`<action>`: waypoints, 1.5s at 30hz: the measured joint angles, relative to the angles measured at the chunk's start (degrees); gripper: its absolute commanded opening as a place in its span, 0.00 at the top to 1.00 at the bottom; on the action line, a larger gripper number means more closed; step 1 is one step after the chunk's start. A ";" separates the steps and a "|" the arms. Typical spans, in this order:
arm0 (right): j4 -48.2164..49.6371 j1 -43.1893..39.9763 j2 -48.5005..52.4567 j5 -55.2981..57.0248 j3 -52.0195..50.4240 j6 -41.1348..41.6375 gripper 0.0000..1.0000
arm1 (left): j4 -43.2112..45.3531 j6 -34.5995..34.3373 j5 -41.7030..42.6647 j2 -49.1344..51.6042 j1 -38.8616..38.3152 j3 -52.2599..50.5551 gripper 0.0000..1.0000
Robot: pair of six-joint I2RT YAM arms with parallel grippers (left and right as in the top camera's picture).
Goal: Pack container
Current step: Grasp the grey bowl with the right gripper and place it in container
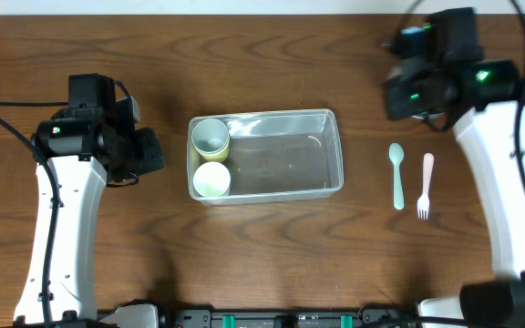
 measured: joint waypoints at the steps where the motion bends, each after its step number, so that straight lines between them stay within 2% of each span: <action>1: 0.02 2.60 -0.48 -0.52 0.04 -0.85 0.99 | -0.11 0.22 -0.02 0.00 0.00 0.00 0.56; 7: 0.00 14.08 3.21 -1.22 -0.09 -2.80 0.99 | -1.09 1.27 -1.53 0.00 0.00 0.00 0.56; 13: 0.28 19.43 9.66 -1.51 -0.24 -2.80 0.99 | -1.25 1.44 -2.21 0.00 0.00 0.00 0.56; 24: 0.00 20.22 18.03 -1.66 -0.46 -2.82 0.99 | -1.22 1.46 -2.60 0.00 0.00 0.00 0.56; 38: -1.84 18.64 19.34 2.78 -0.46 -2.75 0.99 | -1.22 1.46 -2.62 0.00 0.00 0.00 0.56; 45: -2.54 17.00 19.39 3.76 -0.46 -2.34 0.83 | -1.22 1.46 -2.62 0.00 0.00 0.00 0.56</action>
